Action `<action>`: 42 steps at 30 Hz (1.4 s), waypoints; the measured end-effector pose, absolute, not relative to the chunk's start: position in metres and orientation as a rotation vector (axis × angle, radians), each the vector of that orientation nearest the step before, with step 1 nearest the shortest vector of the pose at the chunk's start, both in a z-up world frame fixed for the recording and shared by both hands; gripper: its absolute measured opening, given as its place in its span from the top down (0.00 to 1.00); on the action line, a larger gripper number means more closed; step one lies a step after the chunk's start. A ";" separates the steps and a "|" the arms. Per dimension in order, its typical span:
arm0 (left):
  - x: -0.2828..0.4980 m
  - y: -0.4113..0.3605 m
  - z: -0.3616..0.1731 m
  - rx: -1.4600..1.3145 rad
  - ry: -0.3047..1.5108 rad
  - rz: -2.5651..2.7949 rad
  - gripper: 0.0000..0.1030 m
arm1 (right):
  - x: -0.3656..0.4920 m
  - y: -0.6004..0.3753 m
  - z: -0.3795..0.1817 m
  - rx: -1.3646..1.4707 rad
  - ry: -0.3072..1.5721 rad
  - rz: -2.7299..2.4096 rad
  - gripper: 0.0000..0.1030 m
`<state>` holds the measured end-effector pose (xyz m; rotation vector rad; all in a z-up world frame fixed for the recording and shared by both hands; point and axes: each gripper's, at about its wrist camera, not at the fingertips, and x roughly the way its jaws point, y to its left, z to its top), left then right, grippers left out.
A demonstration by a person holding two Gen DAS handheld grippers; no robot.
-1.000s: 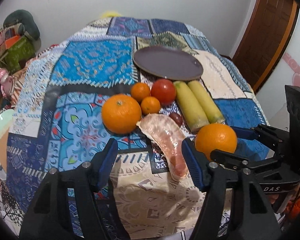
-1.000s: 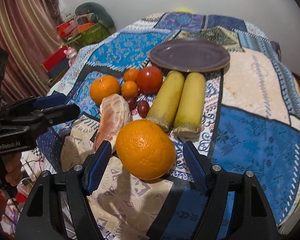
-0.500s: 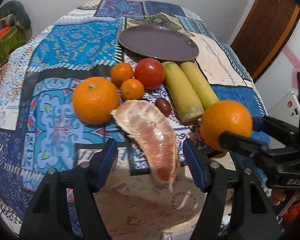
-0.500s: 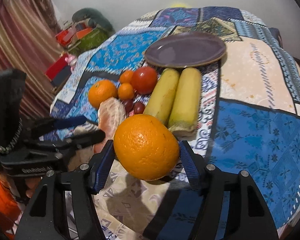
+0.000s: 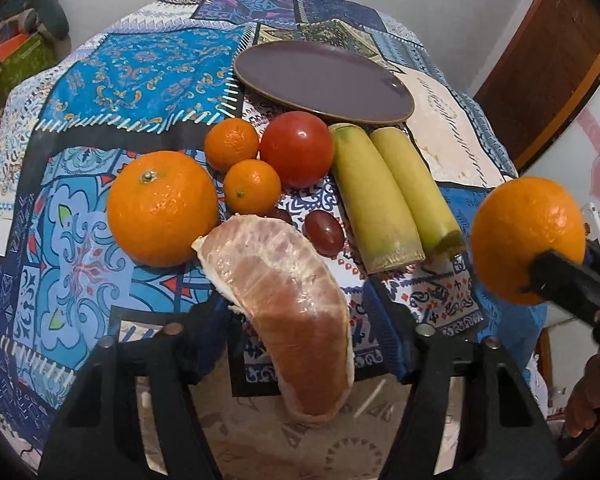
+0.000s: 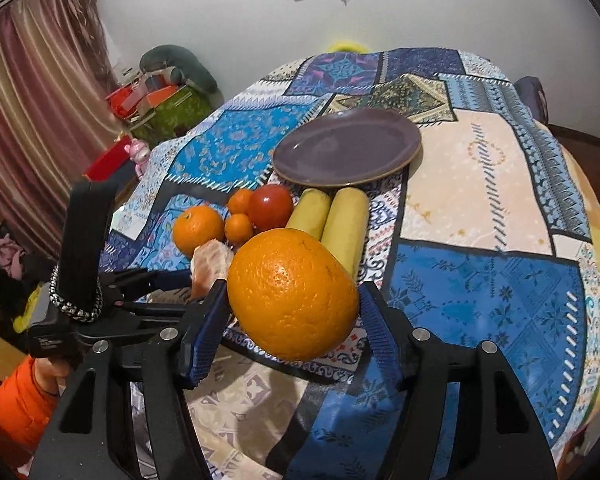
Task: Organize fruits
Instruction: 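Lift the pomelo segment and large orange toward the purple plate with both tools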
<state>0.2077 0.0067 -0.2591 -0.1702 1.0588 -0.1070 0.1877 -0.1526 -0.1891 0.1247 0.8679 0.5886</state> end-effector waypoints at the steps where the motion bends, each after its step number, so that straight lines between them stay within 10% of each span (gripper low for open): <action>1: 0.208 0.006 -0.259 -0.155 1.057 -0.101 0.50 | 0.188 -0.155 -0.189 0.128 0.866 0.585 0.40; 42: 0.235 0.003 -0.102 -0.064 0.645 -0.141 0.61 | 0.235 -0.188 -0.089 0.128 0.541 0.473 0.40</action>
